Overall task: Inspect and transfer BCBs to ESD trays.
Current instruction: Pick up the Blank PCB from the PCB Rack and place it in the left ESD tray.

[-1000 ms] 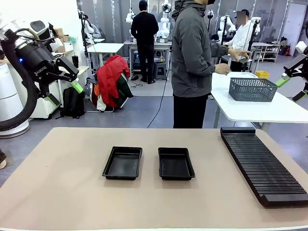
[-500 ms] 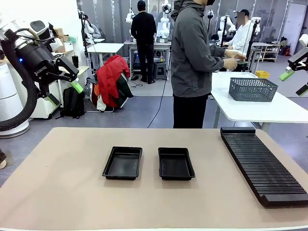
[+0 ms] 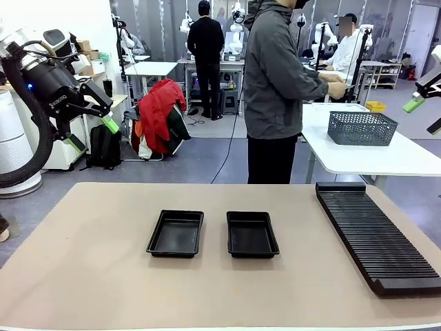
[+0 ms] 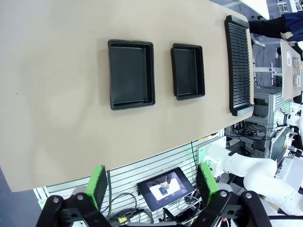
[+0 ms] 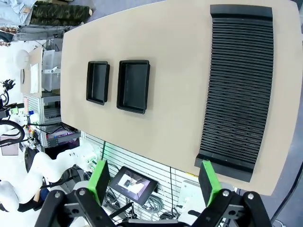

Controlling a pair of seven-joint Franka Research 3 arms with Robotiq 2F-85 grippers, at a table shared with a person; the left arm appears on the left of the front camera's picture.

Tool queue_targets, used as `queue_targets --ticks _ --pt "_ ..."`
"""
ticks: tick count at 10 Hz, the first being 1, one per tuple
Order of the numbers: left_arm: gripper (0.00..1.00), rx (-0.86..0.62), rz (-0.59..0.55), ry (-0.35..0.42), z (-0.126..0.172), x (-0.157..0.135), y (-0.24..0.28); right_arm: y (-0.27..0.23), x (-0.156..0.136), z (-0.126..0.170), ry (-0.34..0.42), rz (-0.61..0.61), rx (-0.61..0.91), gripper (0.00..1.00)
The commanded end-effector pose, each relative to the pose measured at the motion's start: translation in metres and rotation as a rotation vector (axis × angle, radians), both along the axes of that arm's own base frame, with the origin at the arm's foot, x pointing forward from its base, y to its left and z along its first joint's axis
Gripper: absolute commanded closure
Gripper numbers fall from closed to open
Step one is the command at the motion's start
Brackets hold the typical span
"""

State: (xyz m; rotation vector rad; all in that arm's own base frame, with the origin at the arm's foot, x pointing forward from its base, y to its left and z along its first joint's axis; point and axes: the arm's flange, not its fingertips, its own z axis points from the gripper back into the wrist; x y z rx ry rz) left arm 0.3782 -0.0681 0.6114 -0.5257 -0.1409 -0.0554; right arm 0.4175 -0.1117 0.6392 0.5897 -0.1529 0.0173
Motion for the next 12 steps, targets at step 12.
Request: queue_targets --ticks 12 --pt "0.0 0.317 0.081 -0.02 0.072 -0.006 -0.031 -0.017 -0.005 0.023 -0.06 -0.005 -0.059 0.0"
